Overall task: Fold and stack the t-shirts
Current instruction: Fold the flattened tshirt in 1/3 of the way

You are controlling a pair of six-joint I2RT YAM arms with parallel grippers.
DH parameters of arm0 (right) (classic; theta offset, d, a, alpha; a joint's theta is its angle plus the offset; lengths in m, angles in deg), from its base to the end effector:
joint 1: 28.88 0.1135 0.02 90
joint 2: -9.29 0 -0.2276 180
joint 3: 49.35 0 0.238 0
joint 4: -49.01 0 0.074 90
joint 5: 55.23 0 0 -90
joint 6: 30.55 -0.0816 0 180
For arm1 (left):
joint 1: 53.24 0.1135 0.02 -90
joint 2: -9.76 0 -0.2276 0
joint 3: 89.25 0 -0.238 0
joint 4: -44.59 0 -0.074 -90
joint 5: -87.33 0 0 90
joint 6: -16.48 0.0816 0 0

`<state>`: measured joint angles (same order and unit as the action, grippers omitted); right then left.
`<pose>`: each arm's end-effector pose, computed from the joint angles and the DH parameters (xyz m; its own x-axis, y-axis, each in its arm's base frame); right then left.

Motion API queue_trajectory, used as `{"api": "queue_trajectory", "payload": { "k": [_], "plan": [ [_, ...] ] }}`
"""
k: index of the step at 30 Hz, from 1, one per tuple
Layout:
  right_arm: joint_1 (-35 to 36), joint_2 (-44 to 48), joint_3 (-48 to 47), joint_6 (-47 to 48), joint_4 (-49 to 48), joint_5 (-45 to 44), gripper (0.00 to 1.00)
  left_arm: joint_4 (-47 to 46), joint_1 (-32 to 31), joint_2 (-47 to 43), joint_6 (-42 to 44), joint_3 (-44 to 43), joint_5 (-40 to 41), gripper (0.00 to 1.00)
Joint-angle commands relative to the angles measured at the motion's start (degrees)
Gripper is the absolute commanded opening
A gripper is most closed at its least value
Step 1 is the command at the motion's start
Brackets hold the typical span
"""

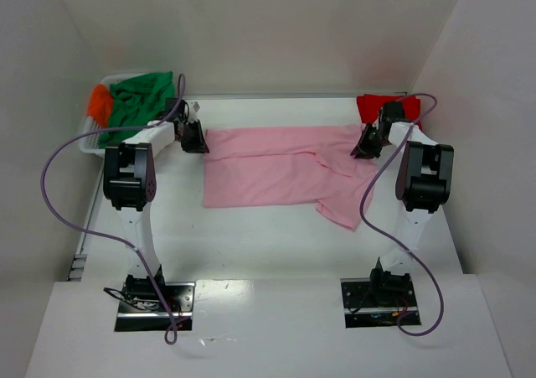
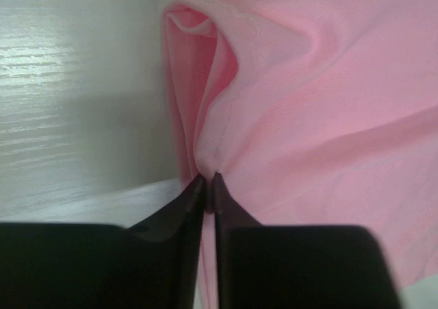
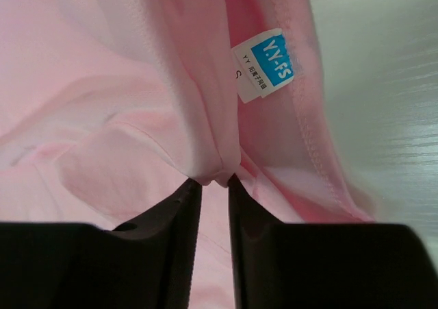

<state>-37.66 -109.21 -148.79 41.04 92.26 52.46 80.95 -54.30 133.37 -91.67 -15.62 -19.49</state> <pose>0.4229 -0.0402 0.1014 -0.8285 0.4324 -0.3559 0.2819 0.8711 0.4021 0.4630 -0.0322 0.1101 -0.8237 -0.2830 -0.4913 -0.0707 0.9111 -0.4062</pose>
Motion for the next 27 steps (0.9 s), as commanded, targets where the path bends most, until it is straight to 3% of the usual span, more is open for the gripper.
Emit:
{"api": "queue_trajectory", "payload": {
  "k": [1, 3, 5, 12, 25, 27],
  "plan": [
    [-0.37, 3.18, 0.20, -0.48, -3.51, -0.46, 0.19, 0.30, -0.26, -2.94, 0.66, 0.80, -0.41, 0.08],
    [-0.37, 3.18, -0.32, -0.48, -4.03, -1.69, 0.06, 0.30, -0.26, -2.94, 0.66, 1.32, 0.11, 0.05],
    [-0.37, 3.80, -0.33, -0.48, -4.03, -2.83, 0.00, 0.30, -0.26, -2.94, 0.66, 1.33, 0.12, 0.03],
    [-0.89, 7.40, -1.47, -0.48, -2.90, -9.68, 0.00, -0.23, -0.26, -3.47, 0.66, 1.33, 1.17, 0.03],
    [-2.83, 8.11, -0.94, 0.05, -1.84, -9.70, 0.00, 0.30, -0.26, -3.47, 1.28, 1.33, 0.47, 0.02],
    [-2.83, 6.97, -0.42, -0.48, -1.31, -8.47, 0.00, 0.30, -0.26, -3.47, 1.80, 1.33, -0.93, 0.11]
  ]
}}
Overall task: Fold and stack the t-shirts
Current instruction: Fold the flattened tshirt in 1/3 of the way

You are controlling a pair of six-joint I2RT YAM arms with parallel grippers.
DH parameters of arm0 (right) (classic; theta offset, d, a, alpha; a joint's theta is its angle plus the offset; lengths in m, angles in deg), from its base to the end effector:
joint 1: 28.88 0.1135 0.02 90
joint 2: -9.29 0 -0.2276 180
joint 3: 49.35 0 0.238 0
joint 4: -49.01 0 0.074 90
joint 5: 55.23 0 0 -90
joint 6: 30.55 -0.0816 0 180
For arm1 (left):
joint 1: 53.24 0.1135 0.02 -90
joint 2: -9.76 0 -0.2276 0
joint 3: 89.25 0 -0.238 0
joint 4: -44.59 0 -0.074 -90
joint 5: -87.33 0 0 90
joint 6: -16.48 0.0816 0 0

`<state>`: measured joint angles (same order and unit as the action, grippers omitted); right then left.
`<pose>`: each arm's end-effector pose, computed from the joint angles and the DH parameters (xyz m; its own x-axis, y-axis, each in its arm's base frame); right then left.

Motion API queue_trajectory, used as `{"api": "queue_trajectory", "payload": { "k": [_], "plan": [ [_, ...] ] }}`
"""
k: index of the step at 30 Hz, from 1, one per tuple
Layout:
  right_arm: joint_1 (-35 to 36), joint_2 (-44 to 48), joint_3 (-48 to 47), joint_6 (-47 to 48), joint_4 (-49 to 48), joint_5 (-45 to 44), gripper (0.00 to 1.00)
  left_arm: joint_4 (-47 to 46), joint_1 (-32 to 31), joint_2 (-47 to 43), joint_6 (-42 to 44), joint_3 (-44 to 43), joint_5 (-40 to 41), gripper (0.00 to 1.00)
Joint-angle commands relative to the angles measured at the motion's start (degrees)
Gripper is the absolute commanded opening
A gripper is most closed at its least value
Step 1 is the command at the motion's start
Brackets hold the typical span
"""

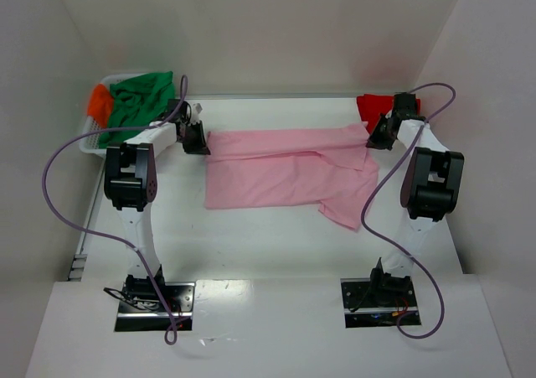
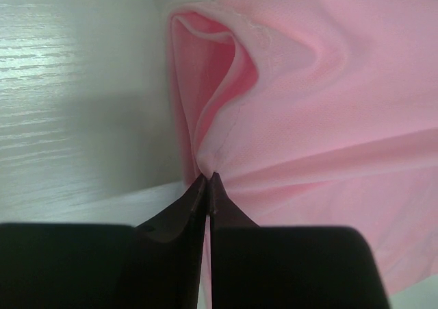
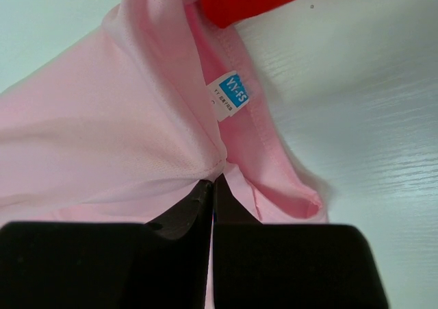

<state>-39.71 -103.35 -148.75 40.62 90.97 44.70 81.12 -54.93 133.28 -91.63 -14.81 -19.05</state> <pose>0.4224 -0.0665 0.1423 -0.7348 0.4643 -0.4945 0.3440 0.8834 0.3182 0.4597 -0.0366 0.1059 -0.8330 -0.2738 -0.4807 -0.0704 0.9144 -0.3987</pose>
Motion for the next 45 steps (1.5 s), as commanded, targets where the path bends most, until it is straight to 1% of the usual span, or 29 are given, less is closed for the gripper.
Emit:
{"api": "queue_trajectory", "payload": {
  "k": [1, 2, 3, 4, 5, 6, 9, 14, 15, 17, 19, 20, 21, 22, 23, 24, 25, 26, 27, 30, 32, 34, 39, 43, 45],
  "plan": [
    [-0.77, 0.50, -0.46, -0.07, -0.02, 0.16, 0.06, 0.13, 0.38, -3.38, 1.76, 0.52, -1.37, 0.18],
    [-0.77, 0.49, -0.46, -0.07, 0.50, 0.87, 0.11, 0.13, 0.38, -3.38, 1.76, 0.52, -1.37, 0.20],
    [-0.77, -0.12, -0.46, -0.07, 0.51, 1.40, 0.17, 0.65, 0.38, -3.38, 1.76, 0.52, -1.37, 0.30],
    [-0.77, -0.65, -0.46, 0.46, 1.03, 1.40, 0.27, 0.65, 0.38, -3.38, 1.76, -0.09, -1.37, 0.30],
    [-0.77, -0.65, -1.16, 0.46, 1.03, 1.40, 0.52, 0.65, 0.38, -3.38, 1.76, -0.10, -0.85, 0.42],
    [-0.77, -1.17, -1.77, 0.46, 1.56, 1.93, 0.55, 1.18, 0.38, -3.38, 1.76, -0.88, -0.84, 0.47],
    [-0.77, -1.18, -3.61, 1.07, 2.09, 1.93, 0.57, 1.70, 0.38, -3.91, 1.76, -3.07, -0.23, 0.58],
    [-0.77, -0.65, -8.71, 1.08, 3.14, 1.93, 0.57, 1.71, 0.38, -4.52, 1.76, -7.74, -0.23, 0.59],
    [-0.77, -0.65, -9.94, 1.60, 2.27, 1.93, 0.58, 0.58, 0.38, -4.52, 1.24, -9.22, 0.29, 0.59],
    [-0.77, -1.27, -11.17, 1.60, 1.74, 2.72, 0.60, -1.01, 0.38, -4.52, 0.62, -10.19, 0.30, 0.60],
    [-0.77, -3.63, -14.25, 1.60, 1.12, 5.18, 0.60, -1.63, 0.38, -3.03, -0.08, -13.53, 0.30, 0.60],
    [-0.77, -4.42, -15.22, 1.60, 1.12, 5.18, 0.59, -1.63, 0.38, -2.33, -0.08, -13.54, -0.49, 0.57],
    [-0.77, -5.91, -16.70, 1.60, 0.08, 6.92, 0.49, -1.63, 0.38, -1.02, -0.61, -16.07, -1.62, 0.46],
    [-0.77, -6.62, -17.24, 1.08, -0.54, 8.59, 0.41, -2.15, 0.38, -0.40, -0.61, -16.96, -2.24, 0.37],
    [-0.77, -7.24, -17.25, 1.08, -1.07, 9.22, 0.31, -2.85, -0.15, 0.74, -0.61, -18.19, -2.77, 0.28],
    [-0.77, -8.81, -18.73, 0.47, -1.86, 9.75, 0.16, -3.38, -0.67, 1.80, -1.31, -18.20, -2.78, 0.08],
    [-0.77, -9.70, -20.13, 0.46, -1.87, 9.75, 0.11, -3.39, -0.68, 2.42, -1.32, -19.33, -2.78, 0.02],
    [-0.77, -11.62, -21.02, 0.46, -1.34, 9.75, 0.03, -3.39, -1.20, 3.12, -1.32, -19.95, -2.78, 0.00],
    [0.10, -12.68, -21.81, 1.07, -1.34, 9.75, 0.01, -3.39, -1.21, 3.73, -1.32, -20.57, -2.78, 0.00],
    [2.12, -15.93, -25.59, 1.87, 0.85, 8.62, 0.01, -3.39, -3.05, 5.67, -1.32, -21.28, -2.78, 0.00],
    [3.53, -19.71, -28.57, 3.18, 2.87, 6.86, 0.01, -2.87, -4.71, 6.99, -1.32, -21.81, -2.26, 0.00],
    [4.15, -20.95, -29.28, 3.19, 3.40, 6.33, 0.01, -2.86, -5.33, 6.99, -1.32, -21.20, -1.55, 0.00],
    [4.77, -23.50, -30.95, 4.32, 4.11, 3.87, 0.01, -0.76, -6.39, 6.99, -2.45, -16.80, 3.80, 0.00],
    [4.77, -26.40, -33.06, 4.33, 5.86, 3.16, 0.02, 3.19, -7.01, 8.83, -3.51, -18.28, 11.61, 0.00],
    [5.29, -27.01, -33.59, 4.33, 5.87, 1.94, 0.02, 4.52, -7.01, 9.54, -4.12, -19.34, 13.47, 0.00]
  ]
}}
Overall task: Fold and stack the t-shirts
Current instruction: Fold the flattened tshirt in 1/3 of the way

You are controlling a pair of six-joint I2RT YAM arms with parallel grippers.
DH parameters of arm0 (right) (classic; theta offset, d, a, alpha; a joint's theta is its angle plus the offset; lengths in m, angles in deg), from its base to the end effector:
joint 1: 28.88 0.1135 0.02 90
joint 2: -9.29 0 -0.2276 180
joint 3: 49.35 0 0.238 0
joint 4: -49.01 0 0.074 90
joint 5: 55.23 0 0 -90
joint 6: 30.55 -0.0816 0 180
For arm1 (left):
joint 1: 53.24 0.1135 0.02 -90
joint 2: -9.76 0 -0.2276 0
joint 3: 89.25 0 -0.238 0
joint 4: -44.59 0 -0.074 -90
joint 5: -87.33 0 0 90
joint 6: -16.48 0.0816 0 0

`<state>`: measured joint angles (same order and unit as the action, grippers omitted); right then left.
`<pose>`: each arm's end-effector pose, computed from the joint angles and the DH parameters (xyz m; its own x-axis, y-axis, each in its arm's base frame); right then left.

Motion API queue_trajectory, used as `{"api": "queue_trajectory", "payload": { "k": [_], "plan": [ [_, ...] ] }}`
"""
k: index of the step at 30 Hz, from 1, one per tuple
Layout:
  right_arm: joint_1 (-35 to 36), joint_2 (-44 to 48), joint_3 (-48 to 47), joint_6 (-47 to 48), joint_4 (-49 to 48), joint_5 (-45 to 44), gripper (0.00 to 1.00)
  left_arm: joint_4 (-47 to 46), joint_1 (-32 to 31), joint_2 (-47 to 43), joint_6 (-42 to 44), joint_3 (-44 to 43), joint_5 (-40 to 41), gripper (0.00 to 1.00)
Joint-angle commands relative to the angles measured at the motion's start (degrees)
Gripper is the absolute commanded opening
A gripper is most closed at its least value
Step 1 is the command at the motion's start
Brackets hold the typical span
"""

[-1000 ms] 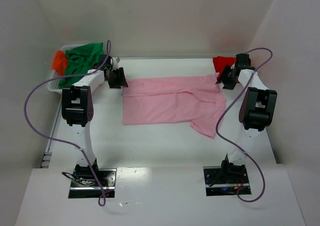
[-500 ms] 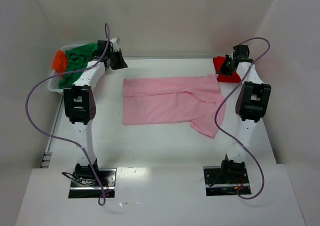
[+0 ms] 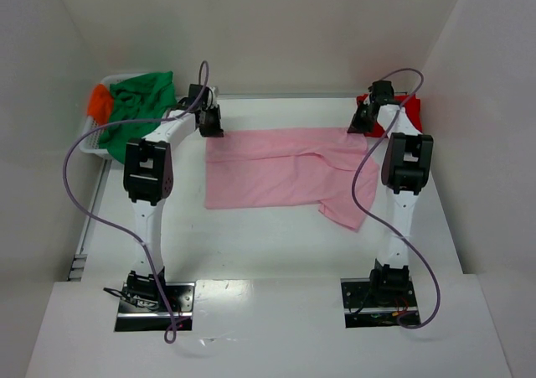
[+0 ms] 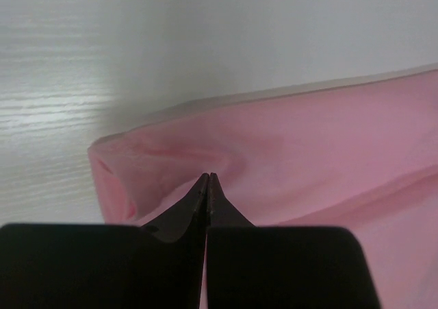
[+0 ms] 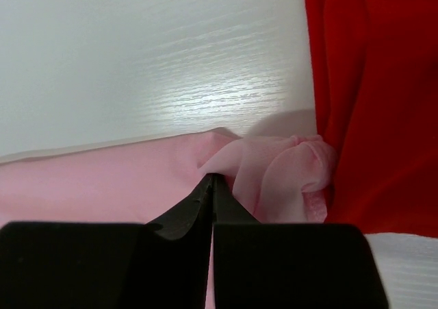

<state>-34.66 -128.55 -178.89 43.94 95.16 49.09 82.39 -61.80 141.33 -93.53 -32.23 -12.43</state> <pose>0.5126 -0.0316 0.1074 -0.7922 0.3406 -0.5064 0.1726 0.9209 0.3494 0.5051 -0.0900 0.1364 -0.7625 -0.2263 -0.6061 0.0015 0.9362 -0.3514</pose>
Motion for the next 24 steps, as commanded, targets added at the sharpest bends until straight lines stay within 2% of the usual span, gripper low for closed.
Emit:
{"api": "queue_trajectory", "payload": {
  "k": [1, 11, 14, 24],
  "plan": [
    [0.24, -2.43, -4.15, 1.01, 2.28, -2.46, 0.03, 3.86, -0.14, 2.02, -2.75, -2.53, 8.34, 0.00],
    [3.23, -3.49, -7.76, 2.06, 4.75, -8.17, 0.10, 13.09, -0.14, 9.06, -5.74, -11.15, 13.71, 0.00],
    [5.25, -3.49, -8.38, 1.54, 5.28, -8.70, 0.11, 14.59, -0.14, 9.58, -6.97, -13.26, 18.98, 0.00],
    [8.24, -2.44, -8.47, -0.93, 5.28, -7.65, 0.12, 16.88, 4.95, 13.36, -5.84, -21.95, 21.18, 0.00]
  ]
}}
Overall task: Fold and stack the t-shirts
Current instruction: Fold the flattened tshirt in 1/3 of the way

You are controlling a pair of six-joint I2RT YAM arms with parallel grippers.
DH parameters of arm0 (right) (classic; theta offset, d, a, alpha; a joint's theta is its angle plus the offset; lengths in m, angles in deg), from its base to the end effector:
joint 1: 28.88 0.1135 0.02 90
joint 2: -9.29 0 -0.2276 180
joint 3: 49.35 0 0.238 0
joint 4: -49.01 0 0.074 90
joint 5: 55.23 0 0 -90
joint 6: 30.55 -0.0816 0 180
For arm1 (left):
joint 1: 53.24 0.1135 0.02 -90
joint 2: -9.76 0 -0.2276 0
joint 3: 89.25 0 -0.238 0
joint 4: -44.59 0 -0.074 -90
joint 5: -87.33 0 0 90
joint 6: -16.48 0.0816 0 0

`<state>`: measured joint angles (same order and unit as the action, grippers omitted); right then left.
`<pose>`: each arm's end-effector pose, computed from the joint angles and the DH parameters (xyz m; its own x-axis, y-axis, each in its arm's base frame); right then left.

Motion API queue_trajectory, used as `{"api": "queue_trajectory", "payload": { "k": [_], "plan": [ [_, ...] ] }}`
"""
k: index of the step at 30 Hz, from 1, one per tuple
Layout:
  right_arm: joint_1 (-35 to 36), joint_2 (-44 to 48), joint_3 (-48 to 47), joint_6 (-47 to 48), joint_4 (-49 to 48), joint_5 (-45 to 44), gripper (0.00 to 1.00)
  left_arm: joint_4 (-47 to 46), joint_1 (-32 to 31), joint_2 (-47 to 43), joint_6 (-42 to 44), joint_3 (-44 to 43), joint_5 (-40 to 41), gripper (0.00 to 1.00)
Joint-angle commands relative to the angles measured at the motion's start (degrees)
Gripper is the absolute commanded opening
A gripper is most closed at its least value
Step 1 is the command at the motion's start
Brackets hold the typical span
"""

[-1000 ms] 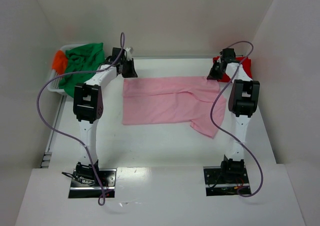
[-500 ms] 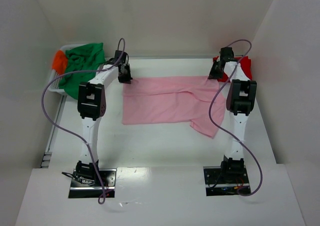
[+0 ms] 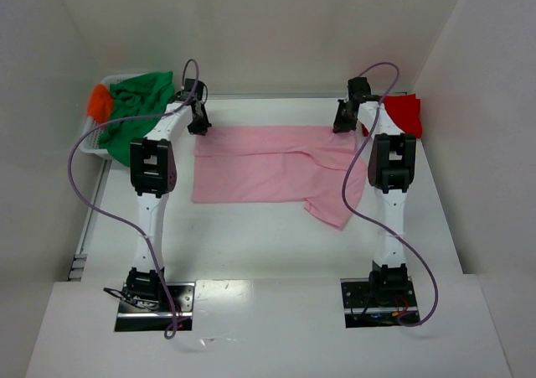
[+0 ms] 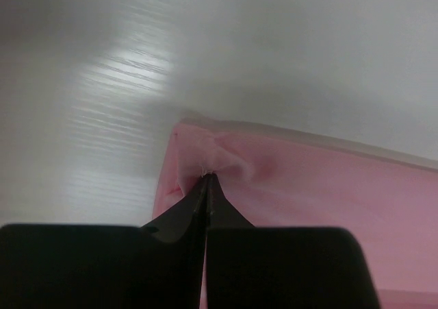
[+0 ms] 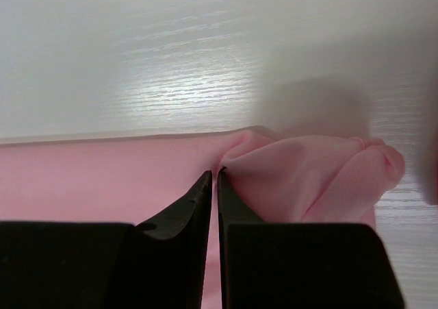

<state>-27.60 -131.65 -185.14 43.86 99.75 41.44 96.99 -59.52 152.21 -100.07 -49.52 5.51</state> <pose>0.5204 0.0211 0.1072 -0.8208 0.2487 -0.5143 0.1384 0.9600 0.2433 0.5261 -0.0462 0.1170 -0.7364 -0.3641 -0.5703 -0.3385 0.9280 -0.1553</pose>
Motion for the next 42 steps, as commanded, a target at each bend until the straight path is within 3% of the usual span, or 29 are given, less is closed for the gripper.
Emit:
{"api": "queue_trajectory", "payload": {
  "k": [1, 15, 23, 25, 29, 31, 33, 35, 36, 39, 42],
  "plan": [
    [1.18, 0.67, -2.21, -0.84, 0.16, 0.00, 0.12, 2.89, 3.29, 3.18, 0.71, -5.55, 3.24, 0.00],
    [1.18, 0.06, -2.73, 1.18, 0.69, -13.61, 0.12, 3.42, 5.49, 5.38, 2.38, -8.89, 1.57, 0.00],
    [1.18, -1.26, -10.89, -0.13, 0.85, -6.17, 0.13, 3.42, 5.49, 6.00, 2.90, -11.09, -1.41, 0.02],
    [1.18, -0.48, -12.66, -0.14, 1.39, -4.23, 0.13, 3.42, 5.49, 4.86, 4.21, -12.40, -5.17, 0.09],
    [1.18, 4.35, -13.90, -0.66, -0.11, -2.11, 0.21, 2.28, 4.09, -0.32, 6.76, -14.25, -7.48, 0.47],
    [1.18, 8.56, -13.38, -0.14, -0.11, -1.50, 0.41, 2.28, 2.95, -4.26, 8.16, -14.26, -8.09, 0.62],
    [1.18, 11.29, -10.93, 0.38, -0.11, -0.88, 0.53, 2.28, 2.42, -6.46, 8.79, -14.26, -8.88, 0.67],
    [1.18, 17.00, 0.09, 0.39, -1.77, -0.26, 0.66, 2.28, 1.89, -10.43, 9.31, -11.02, -9.58, 0.72],
    [1.18, 19.28, 0.16, 0.39, -2.56, -0.26, 0.69, 2.28, 1.89, -12.01, 9.32, -9.35, -9.59, 0.74],
    [1.18, 28.16, 18.06, -1.80, -4.32, -0.26, 0.77, 1.75, 1.36, -18.86, 9.32, -2.30, -11.17, 0.82],
    [1.18, 36.77, 30.80, -5.23, -6.60, -0.79, 0.82, -1.92, 1.36, -28.77, 6.60, 15.15, -13.01, 0.89]
  ]
}}
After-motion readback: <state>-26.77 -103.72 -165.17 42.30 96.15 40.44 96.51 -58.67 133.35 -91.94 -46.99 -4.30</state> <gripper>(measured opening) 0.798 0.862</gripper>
